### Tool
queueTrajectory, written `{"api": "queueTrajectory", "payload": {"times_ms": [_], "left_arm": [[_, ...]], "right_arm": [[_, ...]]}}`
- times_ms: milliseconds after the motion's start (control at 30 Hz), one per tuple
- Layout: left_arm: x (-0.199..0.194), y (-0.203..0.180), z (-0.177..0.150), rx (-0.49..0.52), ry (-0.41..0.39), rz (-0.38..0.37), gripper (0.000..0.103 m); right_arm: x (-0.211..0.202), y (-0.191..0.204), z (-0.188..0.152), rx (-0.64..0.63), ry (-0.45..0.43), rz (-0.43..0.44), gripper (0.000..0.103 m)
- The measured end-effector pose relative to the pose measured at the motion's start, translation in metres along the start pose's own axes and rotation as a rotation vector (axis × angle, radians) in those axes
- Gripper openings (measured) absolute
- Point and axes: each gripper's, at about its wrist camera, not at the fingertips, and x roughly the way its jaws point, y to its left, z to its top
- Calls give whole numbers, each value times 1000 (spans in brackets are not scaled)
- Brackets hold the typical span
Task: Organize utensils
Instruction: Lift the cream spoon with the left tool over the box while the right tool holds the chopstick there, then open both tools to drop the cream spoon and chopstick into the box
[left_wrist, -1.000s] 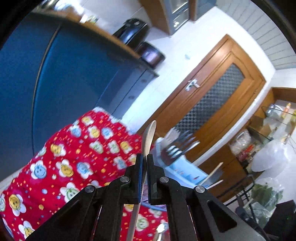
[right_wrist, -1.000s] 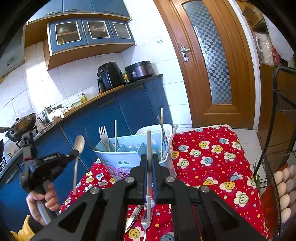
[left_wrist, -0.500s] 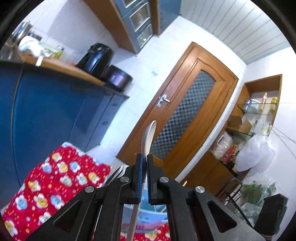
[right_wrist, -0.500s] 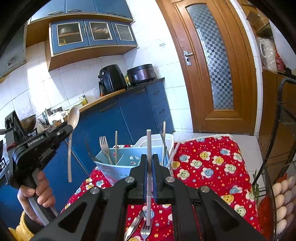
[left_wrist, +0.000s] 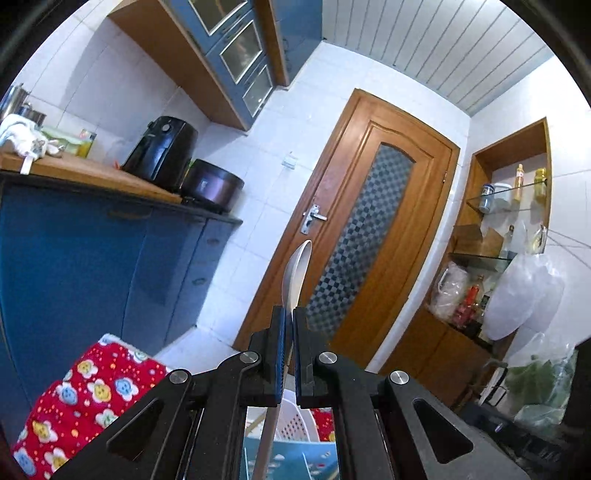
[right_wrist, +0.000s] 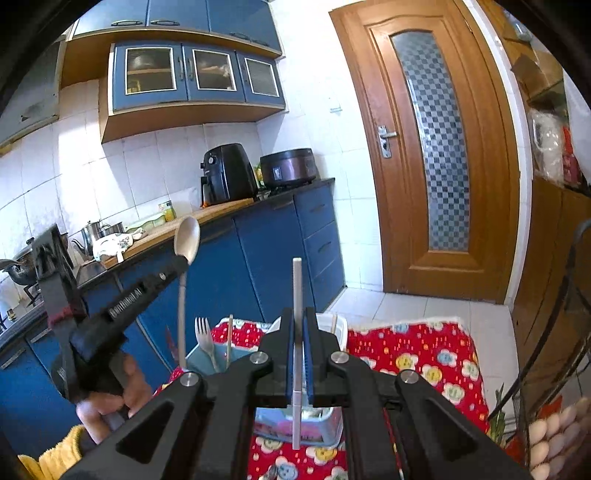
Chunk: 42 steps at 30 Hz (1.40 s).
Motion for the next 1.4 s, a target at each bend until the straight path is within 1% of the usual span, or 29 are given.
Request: {"api": "queueTrajectory", "payload": {"times_ms": [167,300,367,500,633,833,900,1000,1133,1300,1400], "left_arm": [[16,7,-15,21,-3,9,4],[24,15,-25,30,4,24,4],[22,15,-28,61,-23,43,4],[21,14,-31,91,-37,40,4],[20,16,-31,74,-50,32,4],[15,14,-34,66,-69,11,4],[13,12,-36,73,-77,5,4],[10,9,-38,88,-85,10,4],[8,12,-38,78,-86,5,4],[5,11,-39,84,-65,-4,4],[3,10,-40,87,-48,-3,8]], "right_arm": [[18,4,6,-25,-18,-9,6],[37,6,4,-32,-12,-13,6],[46,6,1,-44,-10,-22,6],[62,5,-7,-52,17,-34,6],[71,3,-14,-39,49,-21,6],[71,2,-20,-28,61,-6,7],[69,0,-20,-20,58,-2,12],[66,-1,-20,-18,54,1,12],[62,0,-20,-19,47,5,13],[57,0,-19,-12,37,7,13],[56,0,-19,-12,35,7,13]]}}
